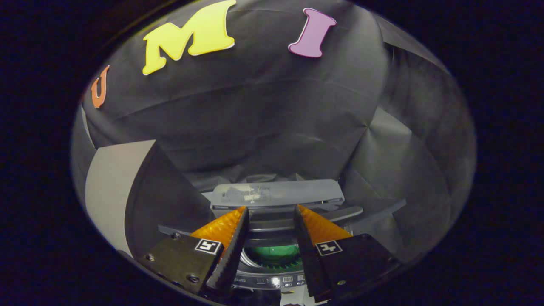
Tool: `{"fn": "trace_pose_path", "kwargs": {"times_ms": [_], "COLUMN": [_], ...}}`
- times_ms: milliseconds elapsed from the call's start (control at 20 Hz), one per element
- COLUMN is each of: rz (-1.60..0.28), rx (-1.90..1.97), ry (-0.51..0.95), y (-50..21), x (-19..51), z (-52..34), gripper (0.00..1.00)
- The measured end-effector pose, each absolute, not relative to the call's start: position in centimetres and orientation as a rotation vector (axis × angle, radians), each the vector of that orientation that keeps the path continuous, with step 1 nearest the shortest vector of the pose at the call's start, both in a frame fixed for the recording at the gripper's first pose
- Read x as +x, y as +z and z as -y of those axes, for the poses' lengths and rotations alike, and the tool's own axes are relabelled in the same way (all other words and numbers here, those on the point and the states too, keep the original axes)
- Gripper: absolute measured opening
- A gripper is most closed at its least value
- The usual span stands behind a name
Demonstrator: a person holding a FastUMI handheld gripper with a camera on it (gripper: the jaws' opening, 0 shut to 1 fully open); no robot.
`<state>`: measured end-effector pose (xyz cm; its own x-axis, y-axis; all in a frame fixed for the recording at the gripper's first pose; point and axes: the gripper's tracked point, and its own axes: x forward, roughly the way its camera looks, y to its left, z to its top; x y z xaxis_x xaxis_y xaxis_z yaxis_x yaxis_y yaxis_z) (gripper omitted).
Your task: Put the clothes into the washing machine and then close the washing machine lid.
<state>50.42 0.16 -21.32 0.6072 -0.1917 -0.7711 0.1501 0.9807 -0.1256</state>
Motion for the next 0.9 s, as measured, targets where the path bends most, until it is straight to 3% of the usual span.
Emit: {"fn": "trace_pose_path", "kwargs": {"times_ms": [400, 900], "rz": [-0.961, -0.797], "rx": [0.054, 0.204], "ry": [-0.238, -0.257], "y": [-24.7, -21.2], "x": [44.1, 38.6], "z": [-1.9, -3.6], "gripper": [0.67, 0.66]}}
